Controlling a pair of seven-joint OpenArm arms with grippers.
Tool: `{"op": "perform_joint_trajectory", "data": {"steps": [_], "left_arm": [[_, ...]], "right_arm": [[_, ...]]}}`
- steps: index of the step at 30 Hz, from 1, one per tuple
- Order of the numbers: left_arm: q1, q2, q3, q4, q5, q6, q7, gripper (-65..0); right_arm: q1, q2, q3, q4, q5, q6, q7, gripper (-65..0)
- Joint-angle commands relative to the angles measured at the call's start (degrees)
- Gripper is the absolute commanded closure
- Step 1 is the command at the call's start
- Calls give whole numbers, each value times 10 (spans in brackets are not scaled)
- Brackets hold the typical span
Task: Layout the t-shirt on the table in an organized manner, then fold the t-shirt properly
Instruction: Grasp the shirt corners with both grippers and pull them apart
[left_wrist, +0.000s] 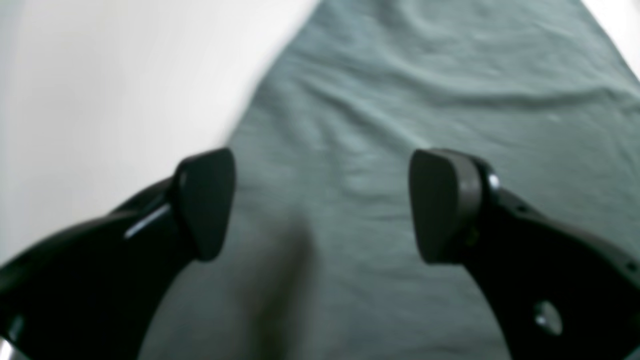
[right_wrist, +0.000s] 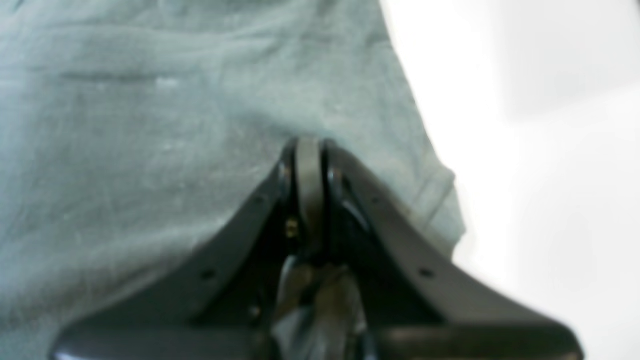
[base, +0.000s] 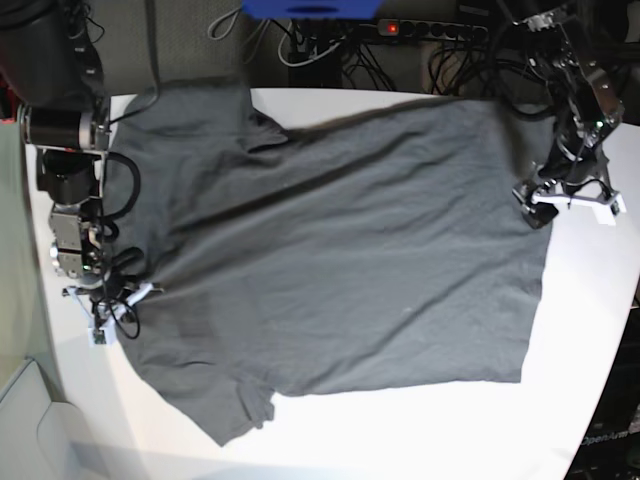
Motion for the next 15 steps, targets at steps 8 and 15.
{"op": "perform_joint_trajectory", "data": {"steps": [8,15], "left_arm": [[-4,-5,-23,14,-5,-5,-6,-530],[-4,-4,-36,9,-5,-5,-6,-530]], "right_arm": [[7,9,4,6,-4,-42,-11,0],[-8,9,113,72,-5,8,-18,0]]}}
